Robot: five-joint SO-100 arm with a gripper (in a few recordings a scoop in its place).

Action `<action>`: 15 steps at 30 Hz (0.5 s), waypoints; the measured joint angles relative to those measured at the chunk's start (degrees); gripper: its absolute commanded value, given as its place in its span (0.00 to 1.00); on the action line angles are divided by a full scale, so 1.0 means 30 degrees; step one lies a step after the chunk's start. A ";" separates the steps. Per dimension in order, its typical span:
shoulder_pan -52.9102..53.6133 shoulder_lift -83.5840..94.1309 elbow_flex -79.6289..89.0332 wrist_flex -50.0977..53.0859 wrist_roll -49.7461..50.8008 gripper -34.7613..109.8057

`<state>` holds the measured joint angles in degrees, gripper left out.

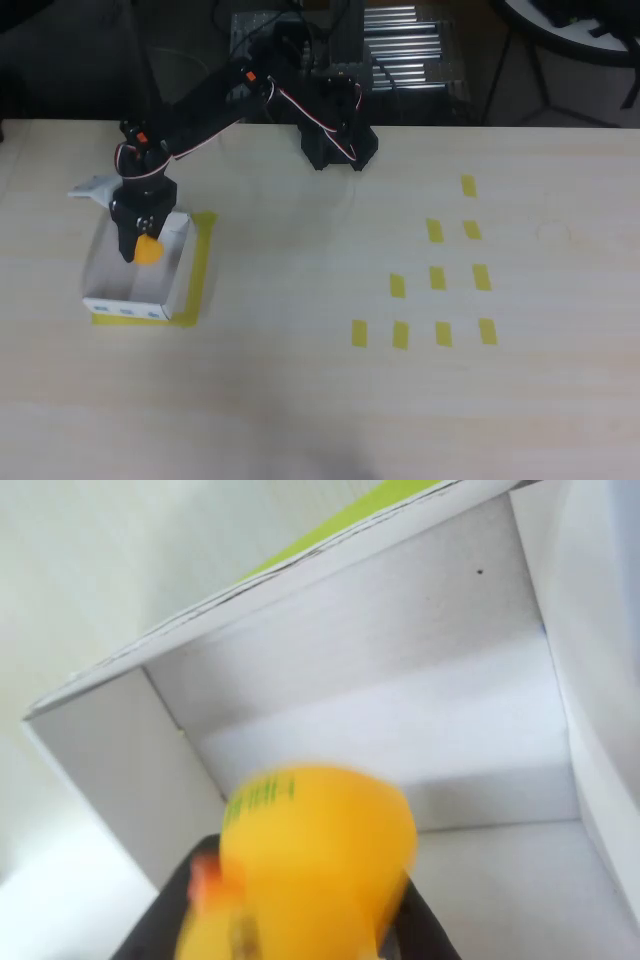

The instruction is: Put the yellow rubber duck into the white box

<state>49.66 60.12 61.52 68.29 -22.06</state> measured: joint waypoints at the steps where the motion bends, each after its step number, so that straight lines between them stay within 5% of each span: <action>1: 0.0000 -0.0059 0.0000 0.0000 -0.0059 0.44; 7: 0.0000 -0.0117 0.0000 0.0000 -0.0674 0.42; 15: -0.0176 -0.0059 0.0000 0.0557 -0.0557 0.25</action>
<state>49.13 59.94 61.52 69.96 -23.73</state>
